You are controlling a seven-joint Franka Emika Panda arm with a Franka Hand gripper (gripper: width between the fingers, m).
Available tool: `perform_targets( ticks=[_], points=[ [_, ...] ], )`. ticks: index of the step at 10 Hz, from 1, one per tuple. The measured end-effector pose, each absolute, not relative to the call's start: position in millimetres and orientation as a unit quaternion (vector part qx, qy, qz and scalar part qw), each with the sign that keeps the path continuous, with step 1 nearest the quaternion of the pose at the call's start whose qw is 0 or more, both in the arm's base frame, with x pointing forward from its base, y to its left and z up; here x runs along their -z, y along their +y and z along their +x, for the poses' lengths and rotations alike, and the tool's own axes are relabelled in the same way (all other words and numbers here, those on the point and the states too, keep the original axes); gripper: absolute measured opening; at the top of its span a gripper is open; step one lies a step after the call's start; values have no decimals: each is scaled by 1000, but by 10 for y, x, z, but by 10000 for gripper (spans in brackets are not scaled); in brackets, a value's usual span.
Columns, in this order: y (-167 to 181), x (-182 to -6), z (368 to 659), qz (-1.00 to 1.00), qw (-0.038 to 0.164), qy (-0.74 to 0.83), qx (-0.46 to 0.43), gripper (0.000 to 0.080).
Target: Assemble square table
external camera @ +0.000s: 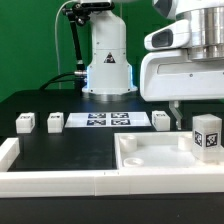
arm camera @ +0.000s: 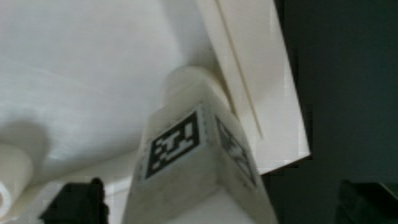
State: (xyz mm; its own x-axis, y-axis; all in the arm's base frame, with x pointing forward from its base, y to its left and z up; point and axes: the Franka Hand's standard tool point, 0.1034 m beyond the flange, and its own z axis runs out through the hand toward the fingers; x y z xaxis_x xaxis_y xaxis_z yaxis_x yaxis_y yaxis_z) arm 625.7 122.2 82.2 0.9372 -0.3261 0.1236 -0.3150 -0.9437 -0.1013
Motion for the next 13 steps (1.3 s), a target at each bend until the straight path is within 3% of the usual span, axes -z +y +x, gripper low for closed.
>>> perform_targets(
  ticks=[8, 9, 10, 11, 13],
  points=[
    [1184, -822, 6264, -995, 24, -53, 77, 640],
    [1185, -822, 6264, -995, 24, -52, 76, 483],
    [1184, -822, 6264, -995, 24, -52, 77, 483],
    [1184, -822, 6265, -995, 24, -52, 77, 318],
    [1184, -822, 6265, -996, 24, -46, 76, 291]
  ],
)
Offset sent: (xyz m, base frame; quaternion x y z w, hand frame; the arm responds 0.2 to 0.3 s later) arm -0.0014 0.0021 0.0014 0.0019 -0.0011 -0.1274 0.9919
